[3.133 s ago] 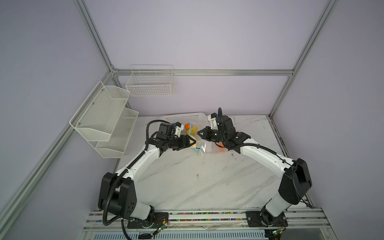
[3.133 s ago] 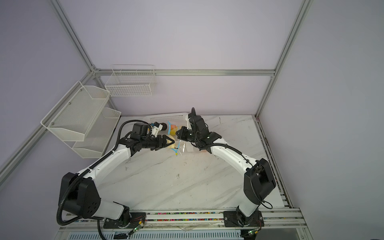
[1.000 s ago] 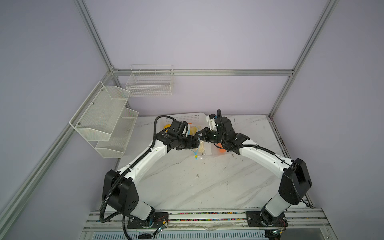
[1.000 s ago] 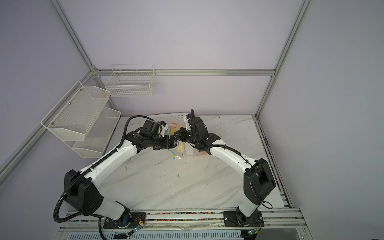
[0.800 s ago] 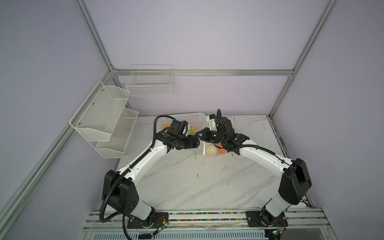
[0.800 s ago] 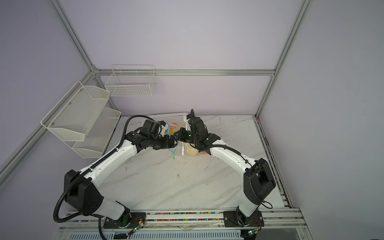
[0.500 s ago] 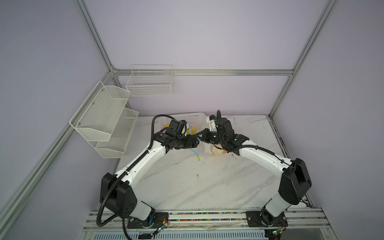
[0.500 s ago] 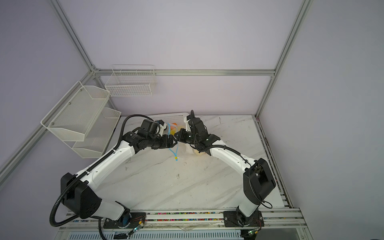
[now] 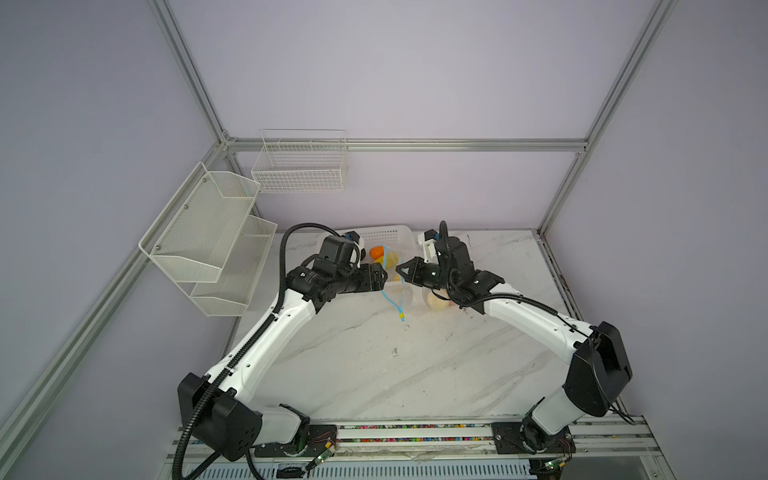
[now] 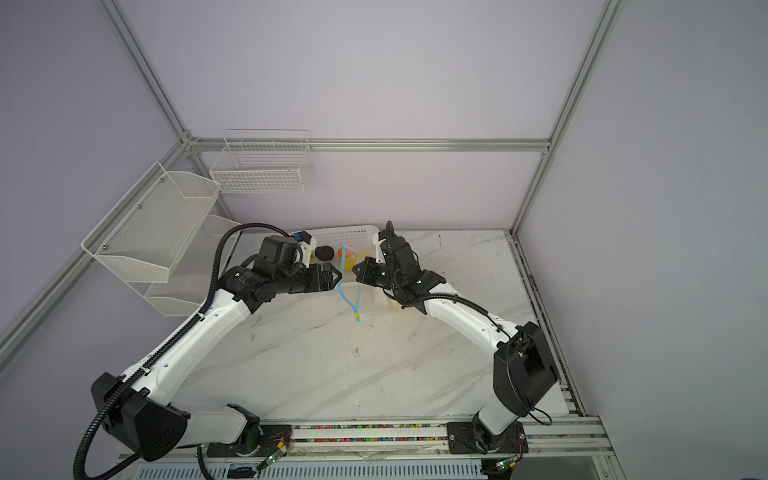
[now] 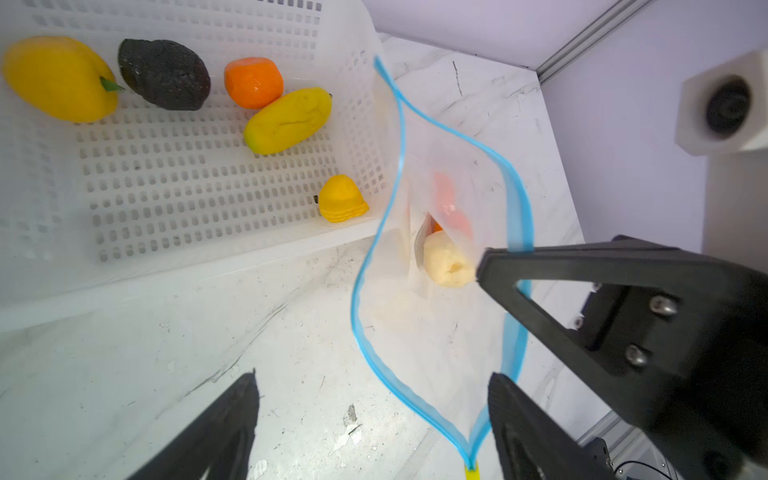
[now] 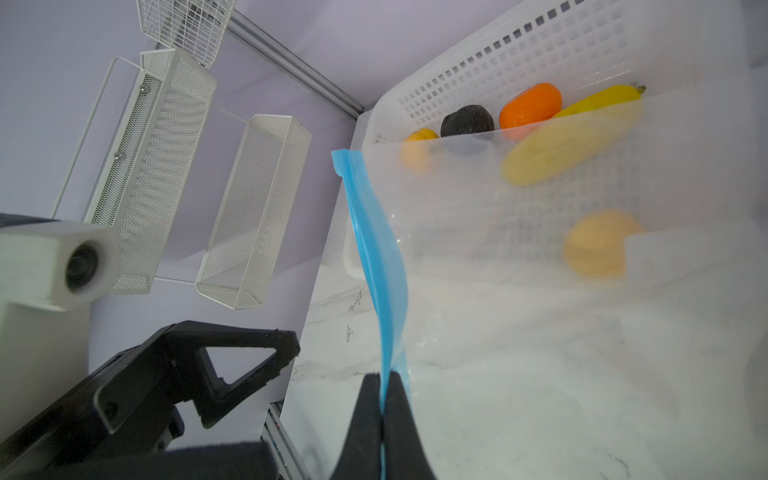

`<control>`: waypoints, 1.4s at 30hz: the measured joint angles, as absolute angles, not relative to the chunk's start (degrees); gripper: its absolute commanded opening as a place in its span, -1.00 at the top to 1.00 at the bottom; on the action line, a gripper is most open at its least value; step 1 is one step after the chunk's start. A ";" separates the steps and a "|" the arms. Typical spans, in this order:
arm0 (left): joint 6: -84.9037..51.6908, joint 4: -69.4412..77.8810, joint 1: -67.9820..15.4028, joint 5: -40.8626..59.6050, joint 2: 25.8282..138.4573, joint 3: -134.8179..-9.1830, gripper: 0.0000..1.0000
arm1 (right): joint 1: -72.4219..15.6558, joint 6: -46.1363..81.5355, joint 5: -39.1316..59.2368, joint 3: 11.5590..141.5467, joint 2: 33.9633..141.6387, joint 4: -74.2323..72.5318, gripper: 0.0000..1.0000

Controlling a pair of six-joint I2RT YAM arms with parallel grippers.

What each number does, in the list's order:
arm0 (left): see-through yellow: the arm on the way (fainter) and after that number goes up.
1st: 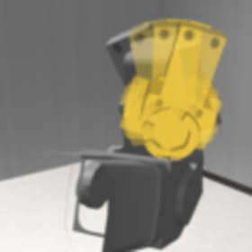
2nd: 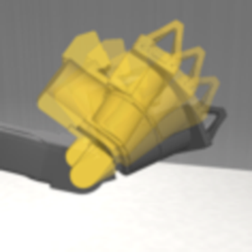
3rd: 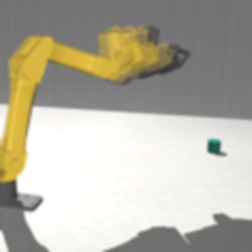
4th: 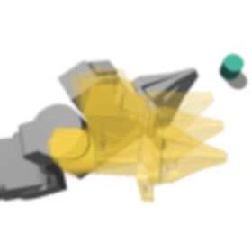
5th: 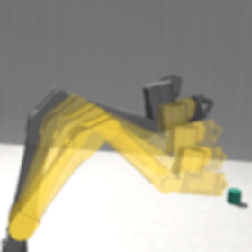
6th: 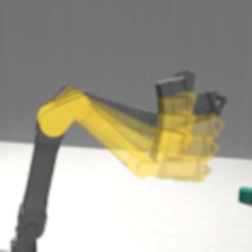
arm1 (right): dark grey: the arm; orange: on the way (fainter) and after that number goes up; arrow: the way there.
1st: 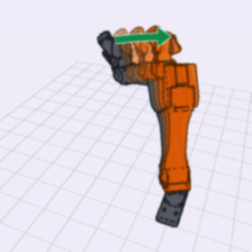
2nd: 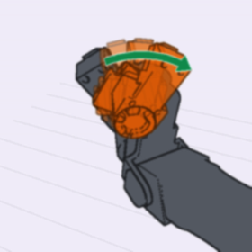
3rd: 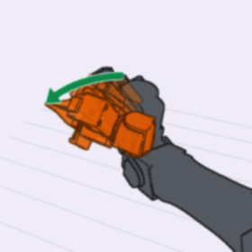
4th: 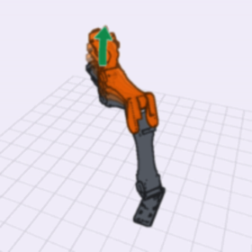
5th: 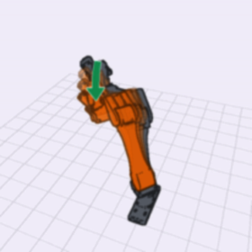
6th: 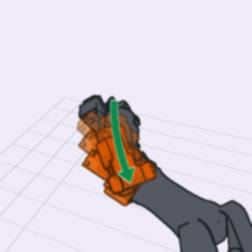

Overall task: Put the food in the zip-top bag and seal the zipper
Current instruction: 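Open the left gripper to release the pear inside the bag, then lift the left gripper out of the bag and move over the basket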

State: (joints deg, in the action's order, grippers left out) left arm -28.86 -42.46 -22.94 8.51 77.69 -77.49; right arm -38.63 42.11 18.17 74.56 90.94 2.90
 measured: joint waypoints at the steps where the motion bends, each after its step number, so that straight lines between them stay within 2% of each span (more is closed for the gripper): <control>1: -28.80 -42.52 -21.76 8.58 77.82 -77.49 -0.71 | -38.41 42.11 17.98 74.50 90.61 2.94 1.00; 6: -28.75 -42.35 -15.92 10.31 78.78 -77.49 -0.68 | -37.39 41.91 17.61 73.97 89.43 3.20 1.00; 11: -28.88 -40.32 -13.45 12.08 80.64 -77.49 -0.66 | -37.01 41.89 17.63 73.95 89.41 3.25 1.00; 25: -28.86 -39.92 -9.82 11.18 99.07 -79.64 -0.67 | -36.14 41.69 17.78 72.71 89.01 3.33 1.00; 42: -28.88 -41.76 -6.76 8.93 98.96 -79.46 -0.68 | -34.63 41.06 18.52 72.47 88.86 3.40 1.00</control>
